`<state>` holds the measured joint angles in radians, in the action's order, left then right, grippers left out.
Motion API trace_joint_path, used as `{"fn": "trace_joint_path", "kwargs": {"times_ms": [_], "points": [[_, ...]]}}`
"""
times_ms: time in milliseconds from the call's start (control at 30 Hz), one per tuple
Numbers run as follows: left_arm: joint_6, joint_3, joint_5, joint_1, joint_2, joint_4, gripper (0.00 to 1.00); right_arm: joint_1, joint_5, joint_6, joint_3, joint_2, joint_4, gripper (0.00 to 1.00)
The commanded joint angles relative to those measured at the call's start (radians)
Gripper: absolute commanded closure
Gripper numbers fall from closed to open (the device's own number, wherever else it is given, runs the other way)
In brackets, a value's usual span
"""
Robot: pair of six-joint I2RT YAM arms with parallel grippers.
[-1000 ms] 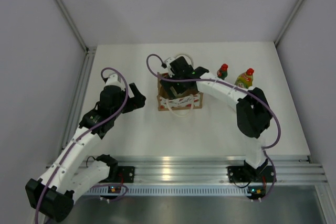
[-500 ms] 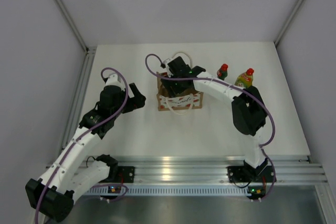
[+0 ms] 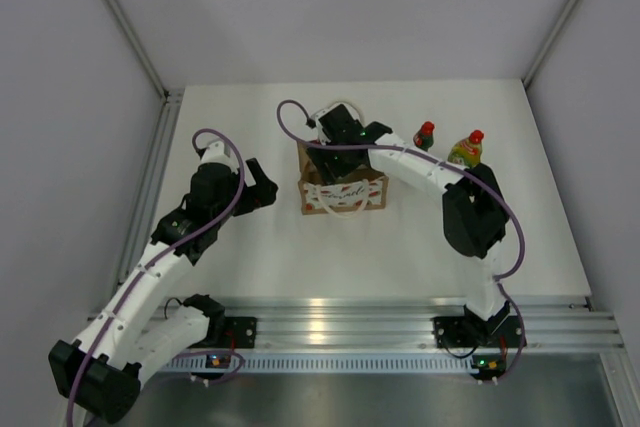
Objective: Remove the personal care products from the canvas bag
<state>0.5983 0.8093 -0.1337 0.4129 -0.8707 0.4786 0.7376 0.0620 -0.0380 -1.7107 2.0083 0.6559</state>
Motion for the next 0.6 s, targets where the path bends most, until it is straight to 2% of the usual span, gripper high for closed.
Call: {"fn": "trace_joint_path", "kwargs": {"times_ms": [0, 267, 567], "points": [[-0.008, -0.005, -0.018, 0.001, 0.013, -0.031, 0.02, 0.006, 0.016, -0.014, -0.107, -0.032, -0.021, 1.00], [-0.009, -0.012, -0.014, 0.001, 0.015, -0.040, 0.02, 0.005, 0.073, -0.005, -0.133, -0.092, -0.021, 1.00], [-0.008, -0.016, -0.017, 0.001, 0.035, -0.038, 0.02, 0.000, 0.065, -0.020, -0.144, -0.192, -0.018, 1.00]]}}
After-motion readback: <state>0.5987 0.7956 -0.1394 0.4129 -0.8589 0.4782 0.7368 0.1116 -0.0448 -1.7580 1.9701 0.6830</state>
